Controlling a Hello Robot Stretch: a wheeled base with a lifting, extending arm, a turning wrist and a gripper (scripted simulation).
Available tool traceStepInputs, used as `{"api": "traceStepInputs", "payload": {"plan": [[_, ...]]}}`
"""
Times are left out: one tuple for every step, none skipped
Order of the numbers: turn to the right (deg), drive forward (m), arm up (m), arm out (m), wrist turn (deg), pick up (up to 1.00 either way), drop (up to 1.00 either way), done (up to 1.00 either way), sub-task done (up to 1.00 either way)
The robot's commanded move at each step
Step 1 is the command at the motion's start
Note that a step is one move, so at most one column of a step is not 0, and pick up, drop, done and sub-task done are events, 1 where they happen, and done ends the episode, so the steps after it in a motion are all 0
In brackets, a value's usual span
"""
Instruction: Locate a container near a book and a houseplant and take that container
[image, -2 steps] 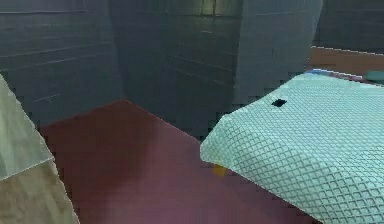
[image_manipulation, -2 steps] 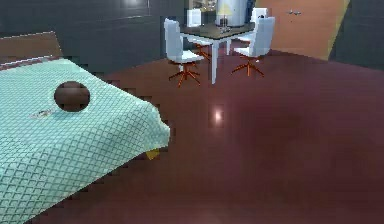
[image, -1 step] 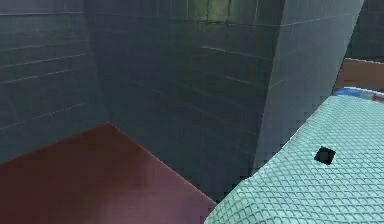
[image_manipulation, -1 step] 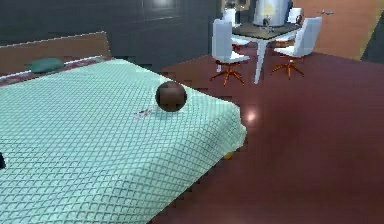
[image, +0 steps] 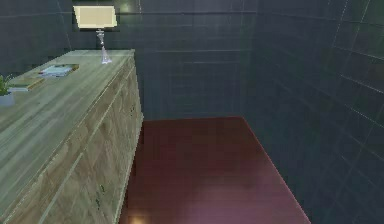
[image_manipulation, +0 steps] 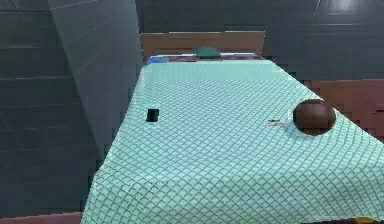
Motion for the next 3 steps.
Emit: {"api": "traceStepInputs", "payload": {"plan": [[0.0,0.75,0.0,0.0,0.0,0.0,0.0,0.0,0.0],[-45.0,0.0,0.0,0.0,0.0,0.0,0.0,0.0,0.0],[30.0,0.0,0.0,0.0,0.0,0.0,0.0,0.0,0.0]]}}
